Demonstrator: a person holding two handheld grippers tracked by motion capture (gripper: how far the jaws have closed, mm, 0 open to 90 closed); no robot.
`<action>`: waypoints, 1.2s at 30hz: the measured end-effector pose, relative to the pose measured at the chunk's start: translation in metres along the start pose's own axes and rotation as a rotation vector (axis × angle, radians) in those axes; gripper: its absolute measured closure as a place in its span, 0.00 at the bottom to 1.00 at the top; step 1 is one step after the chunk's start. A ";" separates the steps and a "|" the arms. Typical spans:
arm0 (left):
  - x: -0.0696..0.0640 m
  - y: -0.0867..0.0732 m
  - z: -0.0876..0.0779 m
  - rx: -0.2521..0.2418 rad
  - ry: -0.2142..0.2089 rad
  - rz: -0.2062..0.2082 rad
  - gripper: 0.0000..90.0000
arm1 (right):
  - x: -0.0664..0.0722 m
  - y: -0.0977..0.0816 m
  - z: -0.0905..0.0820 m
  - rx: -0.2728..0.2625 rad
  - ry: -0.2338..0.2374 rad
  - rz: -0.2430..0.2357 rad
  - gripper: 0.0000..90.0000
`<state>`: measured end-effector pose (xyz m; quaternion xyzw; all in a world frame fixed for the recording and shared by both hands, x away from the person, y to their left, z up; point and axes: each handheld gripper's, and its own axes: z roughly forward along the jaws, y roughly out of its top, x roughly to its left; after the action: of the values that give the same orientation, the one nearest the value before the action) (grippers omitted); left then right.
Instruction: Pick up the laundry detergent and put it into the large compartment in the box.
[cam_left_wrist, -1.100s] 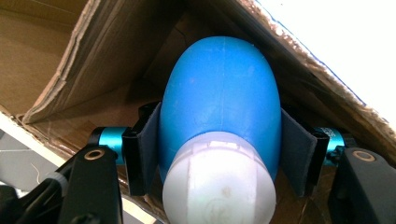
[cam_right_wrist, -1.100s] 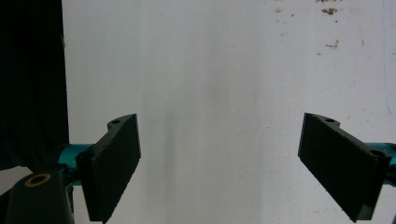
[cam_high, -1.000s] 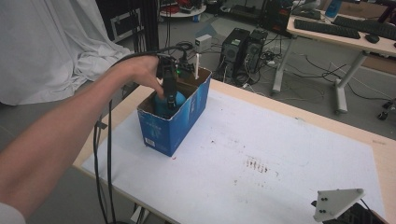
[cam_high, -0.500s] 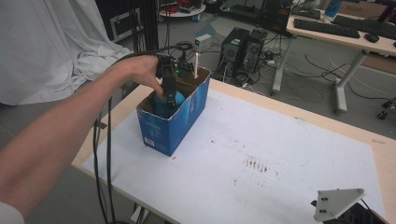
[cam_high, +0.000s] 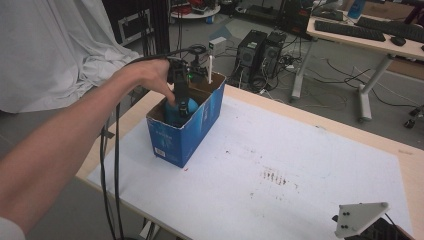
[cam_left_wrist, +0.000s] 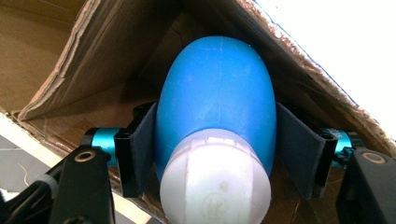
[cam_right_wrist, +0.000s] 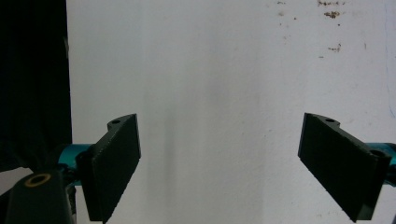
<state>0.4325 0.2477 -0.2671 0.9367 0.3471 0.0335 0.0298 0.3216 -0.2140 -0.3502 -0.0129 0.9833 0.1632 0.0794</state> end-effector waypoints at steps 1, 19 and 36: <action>0.000 0.000 0.000 0.001 0.000 -0.001 0.37 | 0.000 0.000 0.000 0.002 0.001 0.004 0.14; 0.001 0.003 -0.006 -0.007 0.022 -0.010 0.29 | 0.000 -0.001 -0.001 0.000 0.001 0.006 0.14; -0.006 0.011 -0.034 -0.033 0.066 0.024 0.27 | 0.000 -0.001 -0.001 0.002 0.003 0.006 0.14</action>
<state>0.4322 0.2370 -0.2322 0.9386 0.3360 0.0703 0.0332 0.3213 -0.2147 -0.3499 -0.0102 0.9836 0.1624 0.0777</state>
